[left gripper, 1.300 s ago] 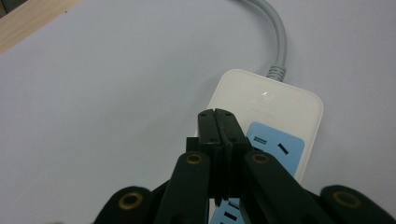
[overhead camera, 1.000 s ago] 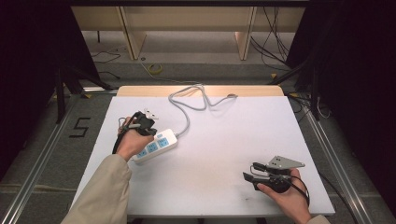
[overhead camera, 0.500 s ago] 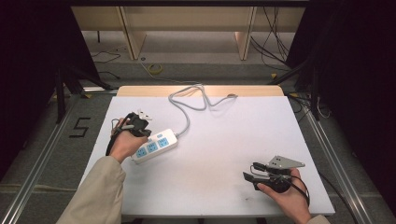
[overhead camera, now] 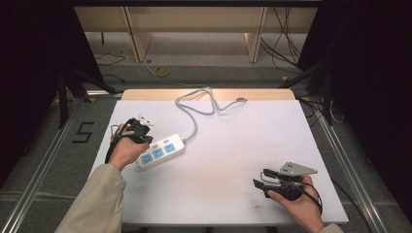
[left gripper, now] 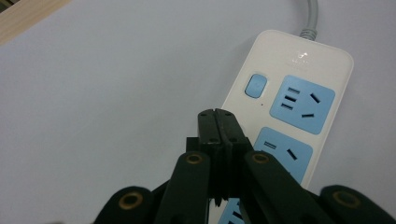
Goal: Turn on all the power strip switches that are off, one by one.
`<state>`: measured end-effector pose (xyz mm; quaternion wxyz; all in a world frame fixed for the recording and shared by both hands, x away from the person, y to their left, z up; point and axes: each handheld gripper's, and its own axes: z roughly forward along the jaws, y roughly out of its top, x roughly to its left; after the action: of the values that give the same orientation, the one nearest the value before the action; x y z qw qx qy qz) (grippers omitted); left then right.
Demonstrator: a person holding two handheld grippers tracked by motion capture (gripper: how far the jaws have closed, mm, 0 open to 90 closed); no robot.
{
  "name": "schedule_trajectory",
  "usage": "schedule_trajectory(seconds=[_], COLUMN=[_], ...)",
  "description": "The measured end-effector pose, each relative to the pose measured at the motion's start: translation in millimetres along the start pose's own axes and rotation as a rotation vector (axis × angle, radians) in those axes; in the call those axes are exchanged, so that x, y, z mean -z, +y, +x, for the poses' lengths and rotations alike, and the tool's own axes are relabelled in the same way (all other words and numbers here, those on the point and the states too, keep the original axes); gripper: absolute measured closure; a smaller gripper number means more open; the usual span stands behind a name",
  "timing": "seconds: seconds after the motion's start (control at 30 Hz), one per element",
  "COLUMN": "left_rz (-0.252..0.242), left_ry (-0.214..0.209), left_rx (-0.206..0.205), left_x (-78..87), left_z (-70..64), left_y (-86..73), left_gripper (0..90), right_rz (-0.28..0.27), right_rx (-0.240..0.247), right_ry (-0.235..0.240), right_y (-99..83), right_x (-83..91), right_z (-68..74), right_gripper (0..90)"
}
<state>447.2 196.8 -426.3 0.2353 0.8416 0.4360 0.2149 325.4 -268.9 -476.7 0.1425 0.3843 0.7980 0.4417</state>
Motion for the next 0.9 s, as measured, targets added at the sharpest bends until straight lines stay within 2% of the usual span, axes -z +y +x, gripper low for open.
schedule_trajectory(seconds=[0.9], left_rz=[0.040], left_ry=[0.006], left_rx=[-0.001], left_x=[2.1], left_z=[8.4], left_y=[-10.6], left_gripper=[89.9], right_rz=[-0.002], right_rx=[0.001], right_ry=[-0.003], right_y=[-0.1], right_x=[1.1], right_z=[-0.1], right_gripper=[40.6])
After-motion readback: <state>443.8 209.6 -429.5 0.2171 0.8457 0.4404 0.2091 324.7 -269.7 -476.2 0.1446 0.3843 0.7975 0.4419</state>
